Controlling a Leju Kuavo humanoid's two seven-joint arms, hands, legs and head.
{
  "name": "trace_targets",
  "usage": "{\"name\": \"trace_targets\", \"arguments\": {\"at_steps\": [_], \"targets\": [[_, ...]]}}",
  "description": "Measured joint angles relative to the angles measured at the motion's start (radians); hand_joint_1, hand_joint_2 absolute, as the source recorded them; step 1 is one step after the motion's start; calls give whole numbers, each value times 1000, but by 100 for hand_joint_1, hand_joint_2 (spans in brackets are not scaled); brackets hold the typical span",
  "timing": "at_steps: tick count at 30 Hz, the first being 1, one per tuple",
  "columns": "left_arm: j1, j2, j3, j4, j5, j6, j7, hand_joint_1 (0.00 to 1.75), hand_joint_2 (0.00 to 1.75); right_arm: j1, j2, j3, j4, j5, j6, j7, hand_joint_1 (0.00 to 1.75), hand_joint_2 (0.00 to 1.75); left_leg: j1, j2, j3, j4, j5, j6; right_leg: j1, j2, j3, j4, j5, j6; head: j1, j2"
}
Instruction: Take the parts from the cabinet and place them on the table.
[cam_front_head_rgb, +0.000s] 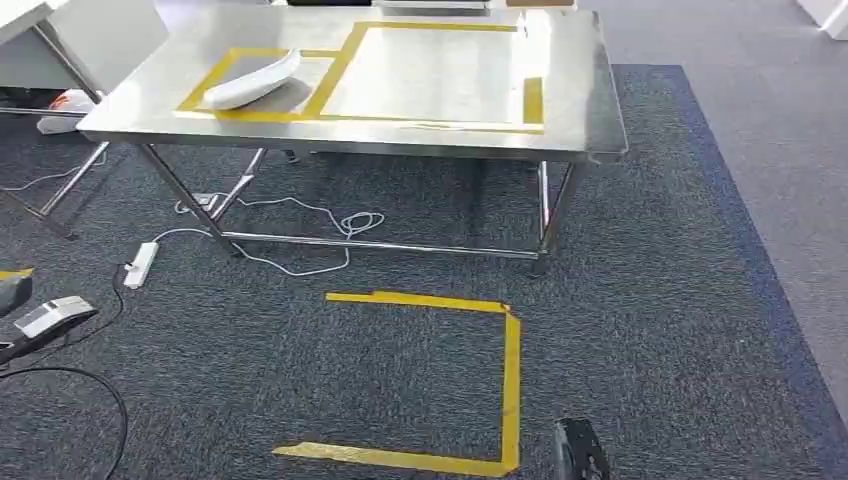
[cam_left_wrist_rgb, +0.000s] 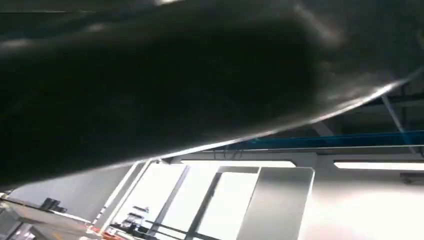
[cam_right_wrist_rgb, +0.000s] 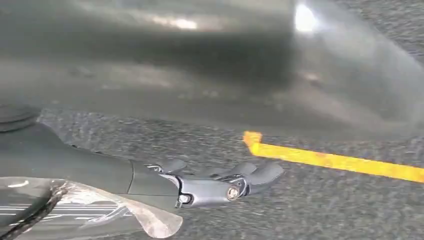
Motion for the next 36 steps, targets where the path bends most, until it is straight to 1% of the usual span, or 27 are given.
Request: {"name": "trace_targets", "arguments": {"at_steps": [1, 2, 3, 4, 7, 8, 9, 11, 12, 13, 14, 16, 17, 18, 19, 22, 23, 24, 26, 27, 28, 29, 30, 32, 33, 34, 36], "targets": [[0, 0, 0, 0, 0, 0, 0, 0, 0, 0, 0, 0, 0, 0, 0, 0, 0, 0, 0, 0, 57, -71, 26, 3, 0, 0, -19, 8, 8, 3, 0, 0], [-1, 1, 0, 0, 0, 0, 0, 0, 0, -1, 0, 0, 0, 0, 0, 0, 0, 0, 0, -1, 133, -171, 15, 9, 0, 1, -31, 19, 15, 6, 0, 0], [-3, 2, -1, 0, 0, 0, 0, 0, 0, -1, 0, 0, 0, 0, 0, 0, 0, 0, -5, 0, 190, -260, -32, 14, 5, 4, -42, 24, 20, 12, -1, 0], [-3, 3, -1, 0, 2, 1, 0, 0, 0, -1, 0, 0, 0, 0, 0, 0, 0, 0, -7, -1, 205, -293, -46, 24, 4, 3, -44, 26, 30, 18, 3, 0], [-1, 3, -2, 0, 2, 0, 0, 0, 0, 2, 0, 0, 0, 0, -1, 0, 0, 0, -13, 0, 176, -290, -18, 47, 1, 4, -53, 16, 63, 37, 2, 0], [-3, 2, -3, 0, 2, 0, 0, 0, 0, 3, 0, 0, 0, 0, -2, 0, 0, 0, -8, 7, 166, -294, -2, 57, -3, 8, -62, 27, 33, 42, -1, 0], [-3, 1, -3, 0, 2, 0, 0, 0, 0, 4, 0, 0, 0, 0, -2, 0, 0, 0, -8, 7, 151, -294, 10, 65, -3, 8, -77, 60, -24, 46, 5, 0], [-1, -2, -3, 0, 1, 0, -1, 0, 0, 5, 0, 0, 0, 0, -4, 0, 0, 0, -8, 7, 115, -294, 38, 71, -4, 9, -119, 200, -149, 52, 6, 0], [-1, -4, -3, 0, 1, 0, -2, 0, 0, 5, 0, 0, 0, 0, -4, 0, 0, 0, -9, 7, 96, -292, 52, 71, -3, 9, -131, 272, -181, 55, 6, 0], [-1, -6, -4, 0, 1, 0, -2, 0, 0, 5, 0, 0, 0, 0, -4, 0, 0, 0, -10, 7, 74, -290, 68, 70, -4, 9, -133, 328, -176, 56, 6, 0], [1, -8, -4, 1, 1, 0, -2, 0, 0, 6, 0, 0, 0, 0, -5, 0, 0, 0, -10, 7, 52, -288, 83, 68, -3, 9, -117, 340, -137, 56, 6, 0], [2, -12, -4, 1, 3, 0, -3, 0, 0, 5, -1, 0, 0, 0, -7, 0, 0, 0, -10, 7, 14, -281, 108, 63, -3, 9, -34, 262, -54, 51, 6, 0], [2, -13, -4, 1, 7, 0, -3, 0, 0, 4, -1, 0, 0, 0, -7, 0, 0, 0, -10, 7, 4, -277, 119, 58, -3, 10, 32, 181, -52, 46, 6, 0], [4, -13, -4, 1, 14, 0, -5, 0, 0, 2, -1, 0, -2, 0, -7, 0, 0, 0, -13, 6, -4, -273, 129, 52, -1, 12, 128, 63, -100, 41, 7, 0], [4, -13, -4, 1, 24, 0, -10, 0, 0, -2, -1, 0, -2, 0, -7, -1, 0, 0, -14, 8, -7, -270, 138, 46, -1, 13, 179, -26, -136, 37, 4, 0], [10, -13, -8, 2, 52, 0, -22, 0, 0, 0, -2, 0, -2, 2, -7, 0, 0, 0, -9, 9, -8, -290, 173, 24, 7, 13, 152, -26, -123, 9, 6, 0], [16, -13, -9, 3, 55, 0, -24, 0, 0, 2, -2, 0, -1, 3, -7, 0, 0, 0, -5, 7, -15, -290, 171, 20, -2, 7, 142, -30, -108, -1, 10, 0], [22, -13, -9, 3, 57, 0, -29, 0, 0, 2, -2, 0, -1, 3, -8, 1, 0, 0, -6, 5, -27, -267, 117, 16, -1, 7, 128, -30, -96, -9, 7, 0], [27, -13, -12, 4, 60, 0, -44, 0, 0, 3, -2, 0, -1, 4, -8, 1, 0, 0, -3, 5, -55, -128, -23, 5, 0, 4, 104, -29, -72, -14, 3, 0], [30, -14, -13, 5, 60, 0, -52, 0, 0, 3, -2, 0, -1, 6, -7, 1, 0, 0, -3, 5, -70, -49, -56, 2, 0, 3, 102, -27, -63, -14, 2, 0], [33, -16, -13, 5, 60, 0, -63, 0, 0, 3, -2, 0, -1, 6, -7, 1, 0, 0, -3, 5, -79, 13, -59, -1, 1, 2, 89, -24, -53, -13, 2, 0], [35, -18, -13, 5, 60, 0, -73, 0, 0, 5, -2, 0, -1, 6, -7, 1, 0, 0, -2, 5, -70, 36, -35, -1, 1, 2, 75, -22, -44, -11, 2, 0], [36, -21, -13, 6, 60, 0, -80, 0, 0, 6, -2, 0, -1, 6, -7, 1, 0, 0, -2, 5, -39, 5, -5, 0, 1, 2, 64, -18, -38, -9, 3, 0], [36, -23, -13, 6, 63, 0, -88, 0, 0, 5, -2, 0, -1, 7, -7, 1, 0, 0, -3, 5, 92, -186, 37, 10, 1, 2, 54, -11, -32, -4, 2, 0], [35, -23, -13, 6, 64, 0, -92, 0, 0, 5, -2, 0, -1, 8, -7, 0, 0, 0, -5, 4, 141, -269, 19, 19, 2, 2, 50, -8, -31, -2, 3, 0], [35, -24, -13, 6, 67, 0, -93, 0, 0, 3, -2, 0, -1, 8, -7, 0, 0, 0, -10, 4, 159, -296, 10, 24, 6, 3, 44, -6, -26, 5, 3, 0], [34, -27, -12, 6, 74, 0, -94, 0, 0, 3, -2, 0, -1, 9, -7, 0, 0, 0, -13, 4, 151, -298, 11, 33, 5, 2, 39, -6, -18, 17, 2, 0]]}}
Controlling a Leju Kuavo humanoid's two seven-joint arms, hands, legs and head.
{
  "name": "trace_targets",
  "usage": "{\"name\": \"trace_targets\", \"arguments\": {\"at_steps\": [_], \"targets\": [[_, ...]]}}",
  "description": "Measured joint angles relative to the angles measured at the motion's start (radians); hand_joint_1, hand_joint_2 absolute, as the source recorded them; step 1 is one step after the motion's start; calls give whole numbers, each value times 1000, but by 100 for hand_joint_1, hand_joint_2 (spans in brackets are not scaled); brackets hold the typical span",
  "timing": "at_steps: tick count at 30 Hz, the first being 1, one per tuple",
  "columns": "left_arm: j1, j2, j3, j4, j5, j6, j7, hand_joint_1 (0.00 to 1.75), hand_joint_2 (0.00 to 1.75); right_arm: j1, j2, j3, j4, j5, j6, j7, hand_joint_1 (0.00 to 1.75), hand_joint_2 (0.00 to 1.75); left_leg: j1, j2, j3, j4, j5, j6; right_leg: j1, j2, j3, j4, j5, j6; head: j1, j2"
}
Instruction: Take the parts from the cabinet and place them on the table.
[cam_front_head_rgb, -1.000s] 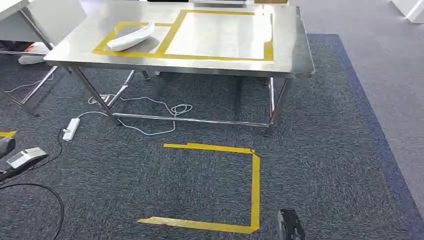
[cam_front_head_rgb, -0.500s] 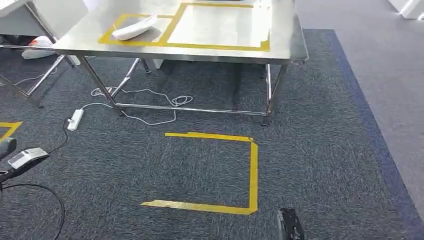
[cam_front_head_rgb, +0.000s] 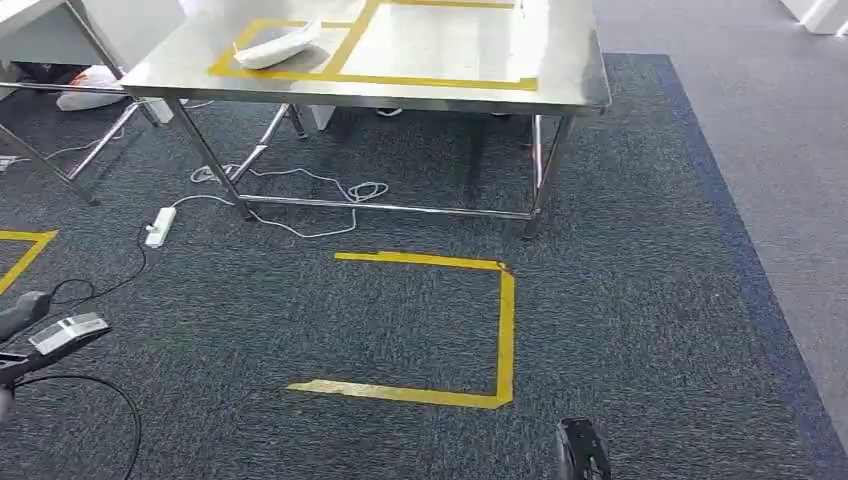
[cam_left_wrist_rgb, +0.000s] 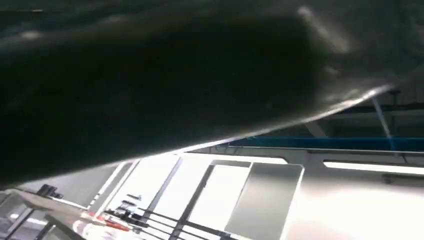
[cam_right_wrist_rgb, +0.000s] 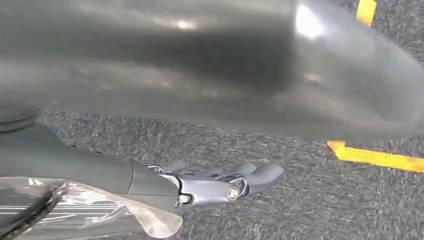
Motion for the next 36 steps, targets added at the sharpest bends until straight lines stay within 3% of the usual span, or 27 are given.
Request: {"name": "trace_targets", "arguments": {"at_steps": [2, 3, 4, 6, 7, 8, 9, 10, 11, 12, 13, 14, 15, 16, 17, 24, 28, 33, 36], "targets": [[1, -2, 0, 0, 2, 0, -1, 0, 0, 0, 0, 0, 0, 1, 0, 0, 0, 0, 9, 2, -3, -14, 14, 19, 1, 0, -6, 4, -2, 11, 0, 0], [0, -3, -1, 0, 5, 0, -1, 0, 0, 0, 0, 0, 0, 1, 0, 0, 0, 0, 8, 4, -7, -14, 19, 26, 0, 6, -24, 27, -26, 16, 3, 0], [0, -4, -1, 1, 12, 0, 0, 0, 0, 0, 0, 0, 0, 1, 0, 0, 0, 0, 8, 3, -14, -14, 24, 32, -1, 6, -48, 84, -69, 21, 7, 0], [3, -7, -1, 5, 26, 0, 8, 0, 0, 2, 0, 0, 0, 1, 0, 0, 0, 0, 6, 4, -32, -12, 34, 36, -6, 7, -125, 262, -154, 27, 6, 0], [5, -7, -1, 7, 31, 0, 10, 0, 0, 4, 0, 0, 0, 1, 0, 0, 0, 0, 5, 4, -40, -11, 39, 35, -6, 7, -150, 320, -172, 29, 6, 0], [8, -7, -1, 10, 34, 0, 11, 0, 0, 6, 0, 0, 0, 2, 0, 0, 0, 0, 5, 3, -46, -9, 43, 34, -6, 7, -149, 322, -164, 29, 6, 0], [11, -7, -1, 11, 36, 0, 11, 0, 0, 7, 0, 0, 1, 2, 0, 0, 0, 0, 5, 2, -50, -8, 46, 32, -6, 7, -123, 285, -137, 28, 7, 0], [12, -7, -1, 12, 38, 0, 12, 0, 0, 6, -1, 0, 1, 2, 0, 0, 0, 0, 5, 2, -53, -5, 48, 29, -7, 6, -80, 211, -98, 27, 6, 0], [11, -7, -1, 13, 40, 0, 14, 0, 0, 5, -2, 0, 1, 2, 0, 0, 0, 0, 5, 2, -55, -1, 49, 28, -7, 7, -19, 103, -52, 22, 7, 0], [11, -7, -1, 13, 46, 0, 18, 0, 0, 3, -2, 0, 1, 2, 0, 0, 0, 0, 5, 2, -58, 3, 49, 24, -7, 7, 24, 25, -37, 18, 7, 0], [11, -6, -1, 13, 55, 0, 21, 0, 0, 2, -2, 0, 1, 2, 0, -1, 0, 0, -5, 2, -66, 14, 48, 18, -6, 8, 38, -3, -49, 15, 7, 0], [12, -6, -1, 14, 63, 0, 23, 0, 0, 2, -2, 0, 1, 2, 1, -3, 0, 0, -3, 2, -72, 13, 54, 12, -6, 10, 35, 4, -46, 11, 3, 0], [12, -4, 0, 16, 67, 0, 23, 0, 0, 5, -2, 0, 1, 1, 2, -7, 0, 0, -5, 2, -76, 19, 49, 20, -8, 9, 31, 1, -42, 12, 6, 0], [15, -3, 0, 17, 73, 0, 23, 0, 0, 7, -2, 0, 1, 0, 2, -10, 0, 0, -4, 2, -78, 18, 58, 39, -7, 9, 30, 2, -41, 12, 4, 0], [17, -1, 2, 18, 76, 0, 23, 0, 0, 8, -2, 0, 1, -1, 2, -14, 0, 0, -4, 2, -78, 15, 60, 38, -5, 9, 29, 2, -38, 9, 5, 0], [27, 0, 17, 19, 91, 0, 22, 0, 0, 6, -2, -4, 1, -23, 14, -33, 0, 0, -1, 1, -80, 4, 75, 18, -1, 7, 19, 8, -34, -1, 5, 0], [57, 10, 23, 47, 168, -13, 74, 0, 0, 6, -2, -8, 1, -34, 19, -38, 0, 0, -1, 1, -81, 2, 76, 6, -1, 8, 18, 9, -33, -2, 5, 0], [95, 11, 50, 215, 372, -123, 32, 0, 0, 6, -2, -23, 1, -47, 24, -47, 0, 0, -1, 1, -83, 3, 75, 5, -1, 7, 16, 9, -33, -3, 5, 0], [80, -6, 109, 417, 473, -232, -13, 0, 0, 6, -2, -29, 1, -54, 24, -48, 0, 0, -3, 1, -84, 3, 76, 5, -4, 7, 16, 9, -33, -2, 5, 0]]}}
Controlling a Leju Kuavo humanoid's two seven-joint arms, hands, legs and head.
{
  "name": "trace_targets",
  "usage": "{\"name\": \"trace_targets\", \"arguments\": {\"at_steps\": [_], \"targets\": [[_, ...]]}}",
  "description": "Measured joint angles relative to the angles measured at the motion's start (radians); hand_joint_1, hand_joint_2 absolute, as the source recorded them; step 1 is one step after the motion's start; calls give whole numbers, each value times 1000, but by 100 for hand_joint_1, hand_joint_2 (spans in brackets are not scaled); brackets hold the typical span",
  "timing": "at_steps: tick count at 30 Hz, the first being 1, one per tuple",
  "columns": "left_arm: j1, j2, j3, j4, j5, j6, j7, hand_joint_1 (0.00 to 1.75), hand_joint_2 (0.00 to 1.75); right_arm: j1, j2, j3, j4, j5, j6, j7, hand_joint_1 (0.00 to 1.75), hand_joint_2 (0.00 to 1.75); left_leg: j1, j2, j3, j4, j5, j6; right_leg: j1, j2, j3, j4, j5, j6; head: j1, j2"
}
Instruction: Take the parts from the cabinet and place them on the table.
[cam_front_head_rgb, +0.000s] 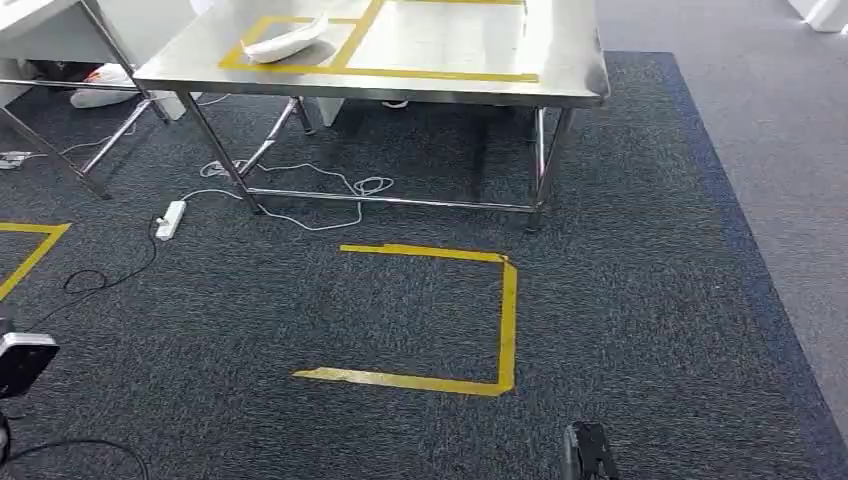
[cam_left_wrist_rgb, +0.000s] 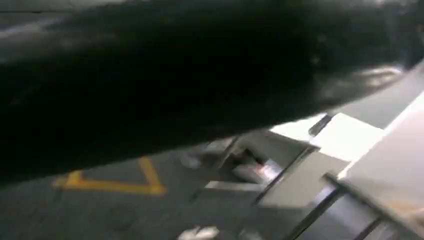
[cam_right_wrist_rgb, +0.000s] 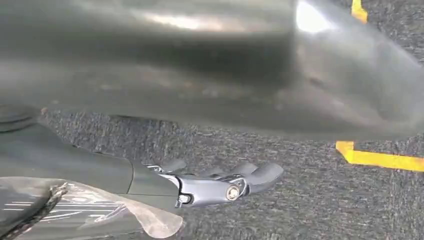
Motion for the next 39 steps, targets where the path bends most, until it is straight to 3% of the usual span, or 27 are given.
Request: {"name": "trace_targets", "arguments": {"at_steps": [2, 5, 6, 10, 11, 12, 15, 16, 17, 18, 19, 20, 21, 22, 25, 26, 27, 29, 30, 31, 32, 33, 34, 35, 36, 37, 39], "targets": [[-24, -14, 60, 180, 35, -8, -55, 0, 0, 1, 0, -2, 0, -6, 0, 0, 0, 0, 0, 0, -1, 1, 0, 0, 0, 1, -1, 0, 1, 0, 0, 0], [-52, -26, 144, 448, 29, -2, -56, 0, 0, 1, 0, -12, 0, -15, 0, -2, 0, 0, -2, 0, -2, 2, -1, 1, -2, 1, -2, 0, 2, 1, 0, 0], [-54, -29, 164, 522, 26, -4, -27, 0, 0, 2, 0, -18, 0, -22, 0, -2, 0, 0, -5, 0, -6, 10, -5, 13, -7, 0, -1, -3, 5, 9, -1, 0], [-39, -74, 230, 771, 30, -34, 97, 0, 0, 8, 0, -40, 0, -49, 0, -5, 0, 0, -6, 1, -2, -2, -2, 29, -5, 0, 3, -13, 5, 23, -2, 0], [-37, -88, 239, 812, 30, -35, 106, 0, 0, 10, -2, -46, 0, -51, 0, -6, 0, 0, 6, 3, 6, -21, 7, 29, -4, 1, -3, -4, -7, 26, 2, 0], [-39, -99, 247, 842, 30, -35, 111, 0, 0, 11, -3, -50, 0, -53, 0, -6, 0, 0, 7, 2, 7, -26, 11, 33, -3, 2, -19, 29, -39, 29, 1, 0], [-40, -126, 265, 913, 28, -34, 129, 0, 0, 15, -5, -57, 0, -54, 1, -8, 0, 0, 7, 2, -4, -22, 12, 35, -9, 2, -130, 268, -158, 40, 1, 0], [-41, -132, 270, 928, 28, -35, 132, 0, 0, 19, -6, -59, 0, -54, 1, -8, 0, 0, 7, 6, -7, -19, 13, 35, -9, 2, -148, 304, -163, 43, 1, 0], [-42, -136, 273, 941, 28, -38, 136, 0, 0, 22, -8, -61, 0, -54, 1, -8, 0, 0, 9, 9, -11, -15, 12, 34, -12, 1, -138, 288, -142, 46, 2, 0], [-43, -141, 276, 952, 28, -47, 151, 0, 0, 23, -10, -64, 1, -58, 1, -8, 0, 0, 10, 12, -14, -10, 11, 32, -15, -1, -105, 229, -106, 49, 2, 0], [-46, -151, 279, 966, 28, -61, 183, 0, 0, 23, -11, -69, 1, -63, 1, -8, 0, 0, 13, 16, -16, -5, 10, 27, -18, -9, -54, 133, -62, 52, 2, 0], [-48, -160, 282, 977, 28, -71, 220, 0, 0, 21, -12, -73, 1, -68, 1, -8, 0, 0, 14, 21, -18, 4, 8, 21, -21, -30, 0, 40, -28, 55, 2, 0], [-47, -165, 288, 984, 30, -75, 255, 0, 0, 18, -11, -76, 1, -74, 1, -9, 0, 0, 8, 26, -20, 15, 3, 11, -16, -54, 12, 4, -40, 51, 2, 0], [-47, -177, 295, 991, 31, -75, 272, 0, 0, 19, -11, -77, 1, -79, 3, -12, 0, 0, 9, 30, -19, 21, -2, 3, -17, -40, 11, 1, -31, 37, 0, 0], [-48, -216, 300, 1009, 24, -75, 311, 0, 0, 27, -13, -92, 1, -88, 3, -18, 0, 0, 13, 46, -10, 12, 5, -16, -12, -22, 6, 6, -25, 14, 1, 0], [-47, -228, 300, 1014, 21, -77, 314, 0, 0, 31, -13, -96, 1, -90, 2, -19, 0, 0, 16, 45, -14, 18, 1, -20, -18, -16, 8, -1, -15, 3, 0, 0], [-48, -237, 301, 1019, 20, -81, 317, 0, 0, 33, -13, -99, 1, -92, 0, -19, 0, 0, 17, 27, -23, 48, -38, -24, -18, -11, 13, -1, -10, -2, -2, 0], [-47, -246, 301, 1025, 19, -86, 326, 0, 0, 36, -13, -101, 1, -95, -1, -19, 0, 0, 17, 8, -76, 201, -140, -30, -17, 3, 5, 1, -1, -8, -2, 0], [-48, -253, 301, 1029, 18, -92, 327, 0, 0, 38, -13, -102, 2, -95, -1, -19, 0, 0, 17, 3, -103, 283, -176, -31, -15, 12, 2, 1, 0, -9, -2, 0], [-47, -257, 302, 1031, 17, -96, 327, 0, 0, 41, -13, -103, 2, -95, -2, -19, 0, 0, 17, 2, -119, 338, -194, -29, -13, 22, 0, 2, 2, -9, -2, 0], [-48, -263, 302, 1033, 17, -99, 328, 0, 0, 43, -13, -105, 3, -95, -3, -19, 0, 0, 16, 1, -110, 336, -186, -26, -12, 32, -1, 3, 3, -8, -1, 0], [-48, -270, 302, 1034, 15, -102, 328, 0, 0, 44, -13, -106, 4, -95, -3, -19, 0, 0, 16, 0, -80, 287, -157, -22, -11, 44, -1, 3, 3, -8, -1, 0], [-49, -273, 302, 1035, 12, -104, 329, 0, 0, 44, -13, -107, 5, -95, -3, -19, 0, 0, 16, -6, -32, 200, -115, -17, -10, 56, 0, 4, 3, -7, -1, 0], [-50, -277, 302, 1036, 8, -106, 329, 0, 0, 43, -13, -108, 5, -95, -3, -19, 0, 0, 16, -30, 19, 104, -76, -10, -10, 68, 1, 4, 4, -5, -2, 0], [-52, -278, 302, 1037, 7, -108, 329, 0, 0, 42, -12, -108, 5, -95, -3, -19, 0, 0, 17, -86, 52, 33, -66, 0, -13, 77, 0, 4, 5, -3, -1, 0], [-53, -281, 302, 1039, 4, -109, 329, 0, 0, 38, -11, -109, 5, -95, -4, -19, 0, 0, 20, -106, 61, 16, -72, 4, -8, 88, -8, 10, 6, 6, 1, 0], [-55, -286, 302, 1041, -2, -111, 329, 0, 0, 40, -11, -112, 6, -95, -4, -18, 0, 0, 12, -85, 57, 20, -72, 5, -20, 110, -19, 6, 13, 23, 0, 0]]}}
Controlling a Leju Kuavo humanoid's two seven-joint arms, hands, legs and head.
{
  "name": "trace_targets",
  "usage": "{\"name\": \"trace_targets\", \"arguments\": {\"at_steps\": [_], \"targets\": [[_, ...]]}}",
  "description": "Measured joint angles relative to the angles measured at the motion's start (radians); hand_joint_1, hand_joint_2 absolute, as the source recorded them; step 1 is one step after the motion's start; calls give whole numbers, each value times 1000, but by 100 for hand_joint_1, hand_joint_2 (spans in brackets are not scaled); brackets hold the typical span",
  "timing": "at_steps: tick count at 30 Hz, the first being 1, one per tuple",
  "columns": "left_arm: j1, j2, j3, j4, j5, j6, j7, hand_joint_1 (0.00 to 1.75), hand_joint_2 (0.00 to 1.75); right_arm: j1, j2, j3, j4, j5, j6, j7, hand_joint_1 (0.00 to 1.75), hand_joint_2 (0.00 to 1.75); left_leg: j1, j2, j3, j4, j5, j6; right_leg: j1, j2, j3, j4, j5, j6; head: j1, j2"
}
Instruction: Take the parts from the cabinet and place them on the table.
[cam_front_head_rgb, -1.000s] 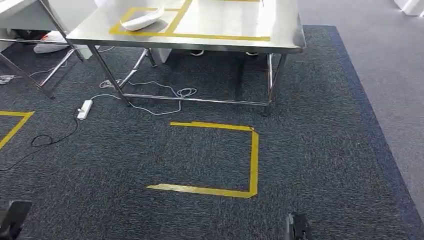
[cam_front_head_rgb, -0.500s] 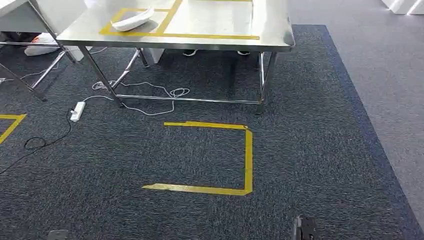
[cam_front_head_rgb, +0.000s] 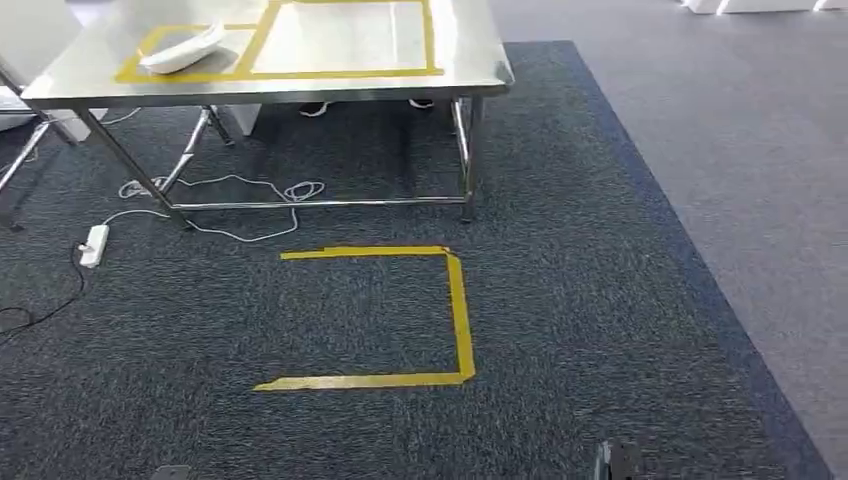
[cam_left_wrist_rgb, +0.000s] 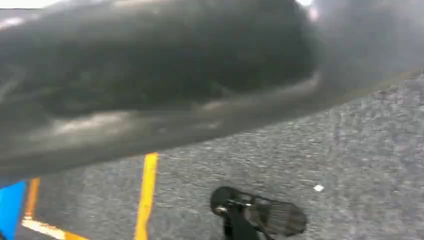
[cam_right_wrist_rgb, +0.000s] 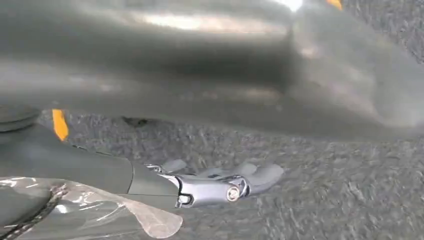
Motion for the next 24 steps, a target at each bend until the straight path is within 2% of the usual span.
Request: {"name": "trace_targets", "arguments": {"at_steps": [1, 2, 3, 4, 5, 6, 7, 8, 9, 10, 11, 12, 13, 14, 16, 17, 18, 19, 20, 21, 22, 23, 24], "targets": [[-1, -1, 0, 0, -2, 0, 0, 0, 0, 3, 0, -2, 1, 0, 1, 0, 0, 0, -3, 11, 0, -1, 2, 4, -2, 10, -2, -6, 5, 8, 0, 0], [-3, -9, 0, 0, -3, 0, 1, 0, 0, 5, 0, -4, 2, 0, 1, 0, 0, 0, 6, 25, 5, -20, 10, 14, 0, 14, -11, -3, 2, 16, 0, 0], [-7, -11, 0, 0, -6, 0, 1, 0, 0, 7, 0, -5, 2, 0, 0, 0, 0, 0, 5, 41, 7, -26, 15, 21, 3, -39, -23, 16, -15, 16, 2, 0], [-8, -13, 0, 0, -6, 0, 1, 0, 0, 5, 0, -5, 2, 0, 0, 0, 0, 0, 4, 52, 5, -27, 17, 28, 4, -73, -51, 68, -50, 17, 11, 0], [-6, -13, 0, 0, -6, 0, 3, 0, 0, 2, 0, -5, 2, 0, 1, 0, 0, 0, 2, 69, 3, -27, 16, 29, 3, -92, -95, 156, -96, 20, 13, 0], [-5, -14, 0, 1, -6, 0, 5, 0, 0, 1, 0, -6, 2, 0, 1, 0, 0, 0, -1, 85, 1, -26, 16, 29, 3, -99, -136, 242, -132, 24, 11, 0], [-5, -14, 0, 2, -7, 0, 8, 0, 0, 2, 0, -6, 2, 0, 1, 0, 0, 0, -3, 100, -1, -25, 16, 29, 3, -101, -164, 303, -151, 27, 12, 0], [-6, -16, 0, 2, -8, 0, 10, 0, 0, 6, 0, -6, 3, 0, 1, 0, 0, 0, -3, 113, -2, -25, 16, 29, 3, -102, -168, 315, -143, 28, 12, 0], [-7, -18, 0, 2, -8, 0, 10, 0, 0, 10, 0, -7, 3, 0, 1, 1, 0, 0, -3, 125, -1, -24, 16, 29, 3, -105, -145, 280, -115, 28, 12, 0], [-8, -18, 0, 2, -10, -1, 10, 0, 0, 11, 0, -7, 3, 0, 0, 0, 0, 0, -3, 136, -1, -23, 15, 28, 3, -113, -100, 201, -74, 27, 12, 0], [-9, -20, 0, 3, -12, -1, 10, 0, 0, 11, 0, -8, 3, 0, 0, 0, 0, 0, -3, 147, 1, -22, 13, 25, 3, -131, -39, 98, -31, 23, 13, 0], [-11, -20, 0, 3, -13, -1, 8, 0, 0, 8, 0, -8, 3, 0, 0, 0, 0, 0, -6, 156, 3, -17, 10, 20, 7, -183, 14, 10, -12, 19, 13, 0], [-10, -21, 0, 3, -14, -1, 7, 0, 0, 3, 0, -8, 3, 0, 0, 0, 0, 0, -14, 165, 3, -11, 5, 12, 16, -207, 22, -12, -26, 10, 13, 0], [-11, -21, 0, 3, -14, -1, 4, 0, 0, 1, 0, -8, 3, 0, 0, -1, 0, 0, -13, 171, 5, -11, 4, 7, 14, -185, 19, -11, -22, 2, 8, 0], [-13, -22, 0, 3, -16, -1, -1, 0, 0, 5, -2, -9, 3, 0, 0, -1, 0, 0, -10, 192, 12, -14, 4, -2, 18, -167, 12, -9, -23, -7, 8, 0], [-13, -22, 0, 3, -18, -1, -5, 0, 0, 8, -2, -10, 3, 0, -3, -2, 0, 0, -9, 201, 15, -13, 1, -9, 15, -155, 13, -14, -16, -16, 10, 0], [-14, -21, 0, 3, -21, -1, -6, 0, 0, 10, -1, -10, 3, 0, -6, -5, 0, 0, -5, 158, 11, 3, -17, -19, 9, -146, 22, -16, -10, -22, 7, 0], [-14, -21, 0, 3, -21, -2, -6, 0, 0, 10, 0, -11, 3, -1, -13, -10, 0, 0, -4, 119, -5, 46, -57, -22, 7, -137, 20, -15, -5, -28, 5, 0], [-10, -21, 0, 4, -22, -6, -6, 0, 0, 11, 3, -11, 3, 0, -19, -18, 0, 0, -3, 97, -35, 127, -107, -23, 7, -125, 16, -15, -2, -34, 4, 0], [-9, -21, 0, 5, -22, -9, -6, 0, 0, 11, 6, -11, 3, 0, -22, -21, 0, 0, -3, 88, -71, 215, -149, -24, 8, -112, 13, -15, -1, -35, 5, 0], [-7, -21, 0, 5, -22, -11, -6, 0, 0, 14, 8, -11, 4, 0, -24, -23, 0, 0, -4, 85, -102, 292, -177, -24, 9, -96, 11, -13, 1, -36, 4, 0], [-7, -21, 0, 6, -22, -11, -6, 0, 0, 17, 9, -12, 4, 0, -24, -23, 0, 0, -4, 84, -112, 317, -177, -23, 10, -82, 10, -13, 2, -35, 5, 0], [-7, -21, 0, 6, -22, -11, -6, 0, 0, 20, 9, -13, 4, 0, -25, -24, 0, 0, -4, 83, -102, 295, -150, -21, 10, -68, 10, -11, 2, -34, 5, 0]]}}
